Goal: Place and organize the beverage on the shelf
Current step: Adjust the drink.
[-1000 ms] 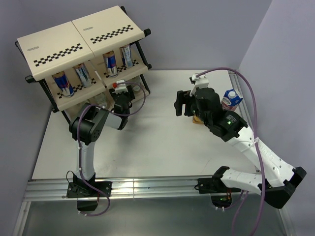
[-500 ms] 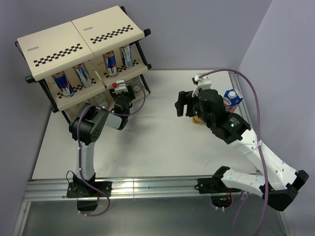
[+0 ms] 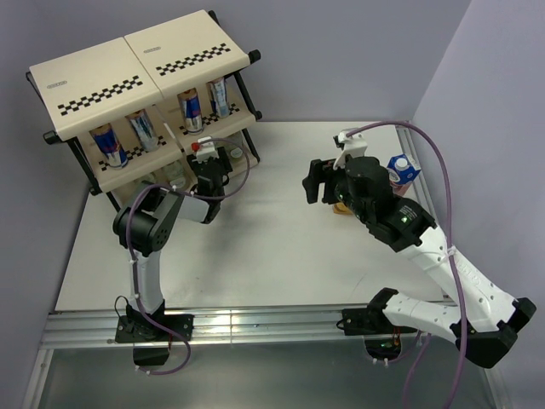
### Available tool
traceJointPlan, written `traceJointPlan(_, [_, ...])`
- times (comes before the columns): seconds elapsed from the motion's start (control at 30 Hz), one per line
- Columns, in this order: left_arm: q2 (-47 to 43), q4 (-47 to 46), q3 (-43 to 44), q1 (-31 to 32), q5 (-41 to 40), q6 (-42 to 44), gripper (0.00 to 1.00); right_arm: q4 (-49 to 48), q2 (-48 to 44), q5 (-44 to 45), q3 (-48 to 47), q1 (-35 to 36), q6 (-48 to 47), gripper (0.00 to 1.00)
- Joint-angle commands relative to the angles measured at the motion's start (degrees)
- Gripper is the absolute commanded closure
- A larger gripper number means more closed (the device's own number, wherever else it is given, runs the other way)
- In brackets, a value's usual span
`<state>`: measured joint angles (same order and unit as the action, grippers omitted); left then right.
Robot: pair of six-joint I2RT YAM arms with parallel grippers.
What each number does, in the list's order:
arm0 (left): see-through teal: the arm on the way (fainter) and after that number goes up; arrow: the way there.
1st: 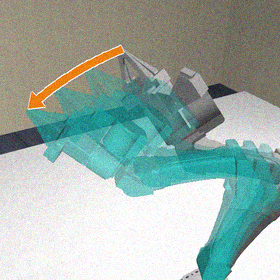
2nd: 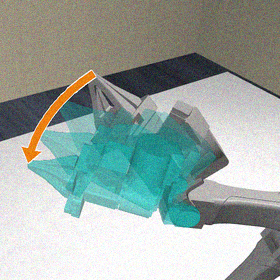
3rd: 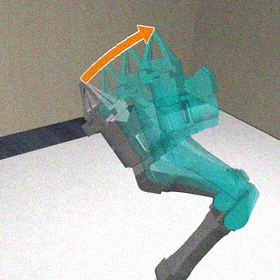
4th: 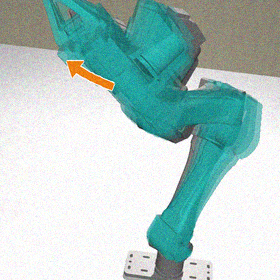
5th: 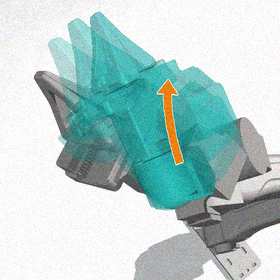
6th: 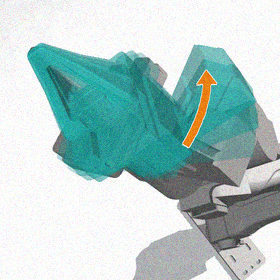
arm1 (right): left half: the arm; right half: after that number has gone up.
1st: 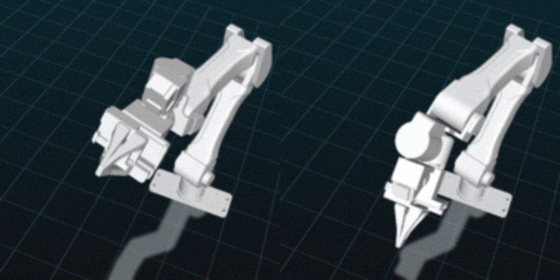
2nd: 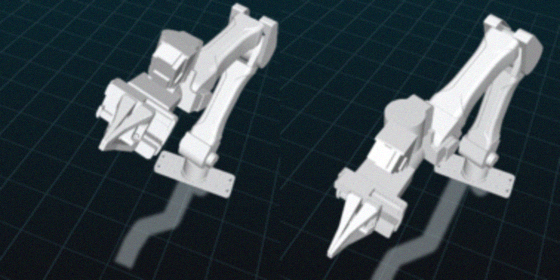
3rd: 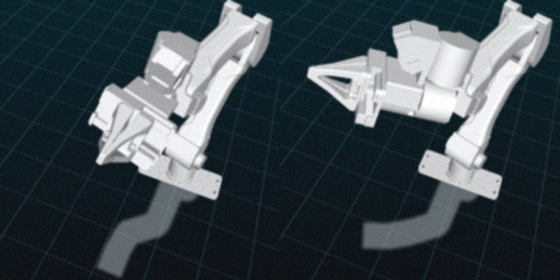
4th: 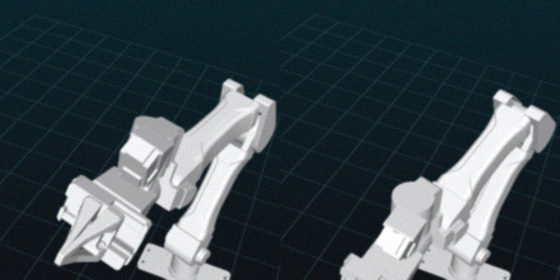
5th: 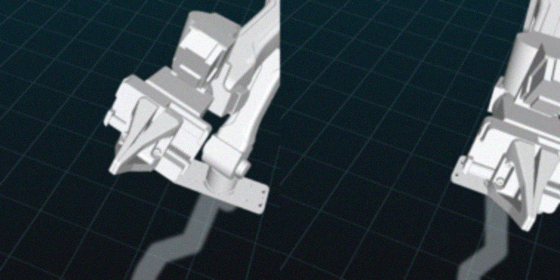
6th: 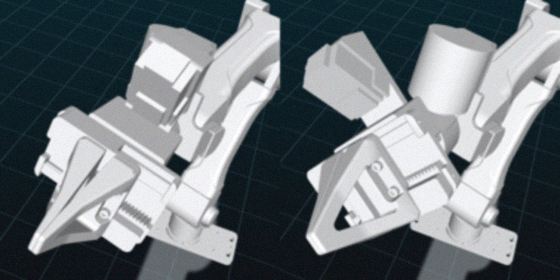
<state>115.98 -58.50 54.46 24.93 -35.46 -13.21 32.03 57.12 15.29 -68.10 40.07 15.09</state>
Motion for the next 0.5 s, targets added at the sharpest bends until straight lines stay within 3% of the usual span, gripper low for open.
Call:
traceJointPlan(0.0, [-3.3,2.7,2.1,-3.0,-7.0,-9.8,0.76,-3.1,-2.7,-0.6,0.4,-0.3,-0.8,0.19])
traceJointPlan(0.33, [-3.8,4.4,2.1,-2.9,-6.1,-10.9,0.76,-4.1,-4.1,-0.9,1.4,-0.3,-1.0,0.18])
traceJointPlan(0.4, [-3.7,4.0,2.1,-2.9,-4.4,-9.8,0.94,-4.3,-3.9,-1.0,1.5,-0.3,-1.1,0.18])
traceJointPlan(0.47, [-3.7,3.1,1.8,-2.8,-1.6,-8.3,0.97,-4.2,-3.7,-1.1,1.4,-0.3,-1.1,0.18])
